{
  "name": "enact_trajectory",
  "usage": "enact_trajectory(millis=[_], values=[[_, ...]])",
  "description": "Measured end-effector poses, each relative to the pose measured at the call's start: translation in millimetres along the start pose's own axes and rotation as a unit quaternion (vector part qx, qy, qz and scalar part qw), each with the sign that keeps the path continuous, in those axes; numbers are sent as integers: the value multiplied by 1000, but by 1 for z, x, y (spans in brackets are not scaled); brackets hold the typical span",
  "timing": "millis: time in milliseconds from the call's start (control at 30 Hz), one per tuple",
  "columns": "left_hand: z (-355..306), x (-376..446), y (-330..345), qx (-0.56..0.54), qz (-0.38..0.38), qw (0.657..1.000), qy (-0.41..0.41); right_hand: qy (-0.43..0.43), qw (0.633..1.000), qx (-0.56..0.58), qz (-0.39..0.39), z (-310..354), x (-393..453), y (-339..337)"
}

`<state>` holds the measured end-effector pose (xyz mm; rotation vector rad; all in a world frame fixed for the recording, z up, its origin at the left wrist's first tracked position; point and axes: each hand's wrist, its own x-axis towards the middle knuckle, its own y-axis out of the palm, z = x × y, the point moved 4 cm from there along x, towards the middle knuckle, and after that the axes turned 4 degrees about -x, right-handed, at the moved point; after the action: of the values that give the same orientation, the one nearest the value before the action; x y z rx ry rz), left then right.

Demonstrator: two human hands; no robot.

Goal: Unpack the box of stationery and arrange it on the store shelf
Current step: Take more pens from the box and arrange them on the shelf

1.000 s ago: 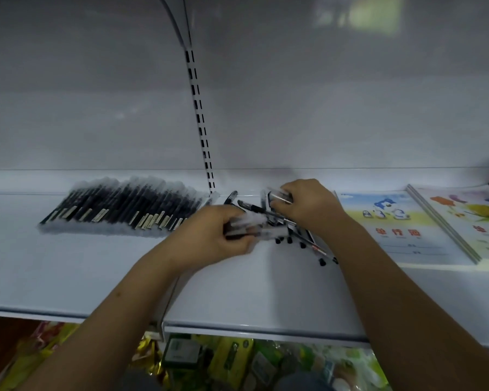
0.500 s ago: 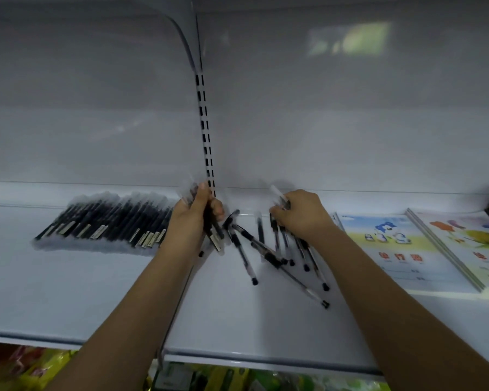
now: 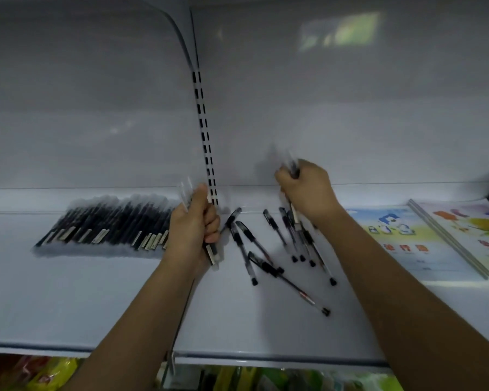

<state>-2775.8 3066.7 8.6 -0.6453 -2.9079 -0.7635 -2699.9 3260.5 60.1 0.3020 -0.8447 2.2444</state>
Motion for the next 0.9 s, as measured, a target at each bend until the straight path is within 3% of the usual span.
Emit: enact_trajectory(millis=[100,267,400,600,700,800,900], values=[[-2,-5,3,33,22,999,23,2,995,98,21,0,-1,-31],[2,-14,13,105,57,993,23,-27,994,102,33,-29,-15,-56],[8,-20,18,139,69,988,-4,38,953,297,55,-45,-30,-51],[6,-29,21,171,74,982,-11,115,964,225,87,-43,-47,-28],[4,-32,9,156,71,985,-18,101,963,235,90,-11,-45,-24],[-20,-36,-25,147,30,989,-18,67,961,242,119,28,-48,-6],[-61,-38,-76,178,-19,984,10,75,936,293,181,59,-59,29]])
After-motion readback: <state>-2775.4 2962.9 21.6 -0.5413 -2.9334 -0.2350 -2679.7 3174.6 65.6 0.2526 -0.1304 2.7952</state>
